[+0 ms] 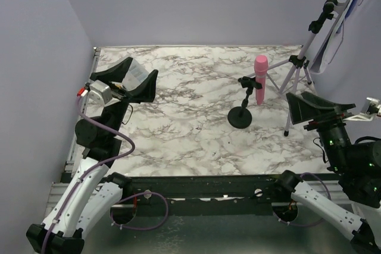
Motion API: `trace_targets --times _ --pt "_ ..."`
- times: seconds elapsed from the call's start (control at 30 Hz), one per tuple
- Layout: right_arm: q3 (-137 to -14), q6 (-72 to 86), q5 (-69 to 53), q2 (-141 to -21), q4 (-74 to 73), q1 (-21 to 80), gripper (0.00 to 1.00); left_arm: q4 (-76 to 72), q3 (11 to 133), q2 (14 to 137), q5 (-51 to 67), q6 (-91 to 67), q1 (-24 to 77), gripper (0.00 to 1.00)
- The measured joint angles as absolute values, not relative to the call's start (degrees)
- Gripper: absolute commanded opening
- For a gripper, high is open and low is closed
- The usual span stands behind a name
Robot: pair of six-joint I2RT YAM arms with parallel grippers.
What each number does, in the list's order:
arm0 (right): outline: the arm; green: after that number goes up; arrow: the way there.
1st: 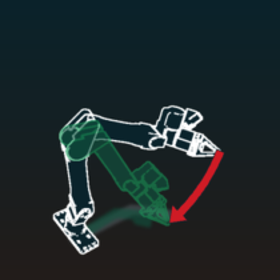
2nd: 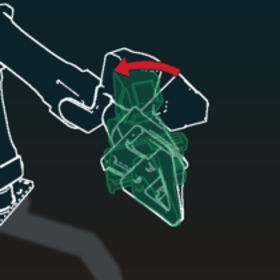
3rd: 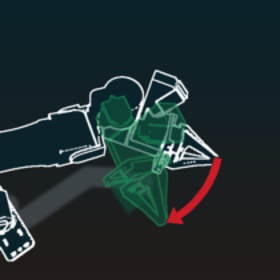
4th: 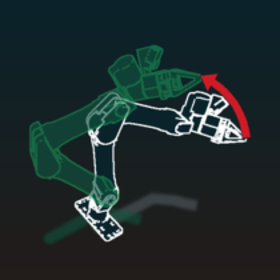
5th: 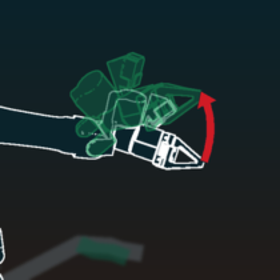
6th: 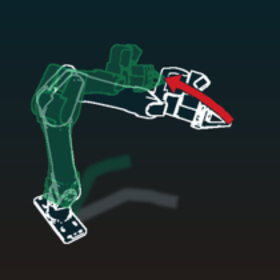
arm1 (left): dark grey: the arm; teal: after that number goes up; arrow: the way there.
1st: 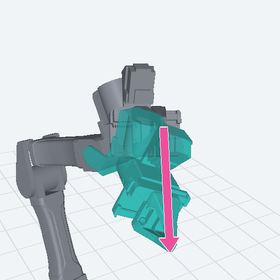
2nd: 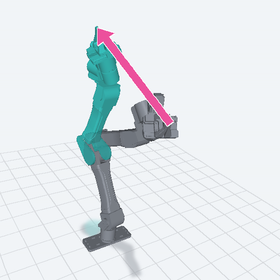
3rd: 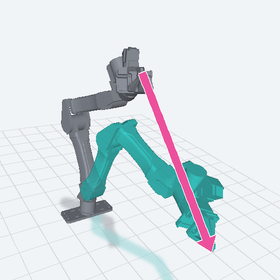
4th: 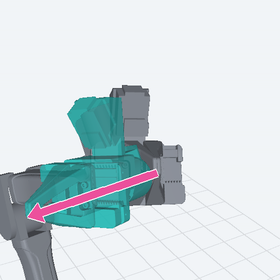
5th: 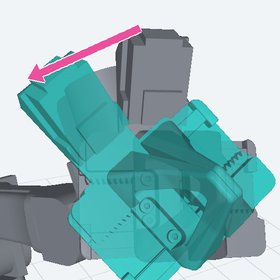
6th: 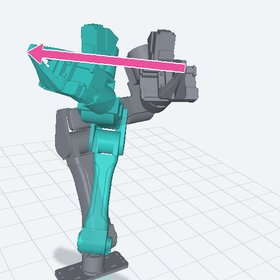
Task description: Set up the instrument practice props
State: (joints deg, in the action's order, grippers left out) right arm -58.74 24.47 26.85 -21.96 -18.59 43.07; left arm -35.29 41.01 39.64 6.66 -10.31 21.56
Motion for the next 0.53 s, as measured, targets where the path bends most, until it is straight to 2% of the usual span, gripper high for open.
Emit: trace_targets --times 0.3,0.53 --pt "-57.19 22.90 19.92 -18.31 -12.29 43.07 1.00 -40.38 39.72 38.52 9.74 -12.29 20.08 0.99" --pt "-53.93 22.85 19.20 -17.54 -9.15 43.07 1.00 -40.97 38.94 38.85 10.48 -12.86 19.84 0.99"
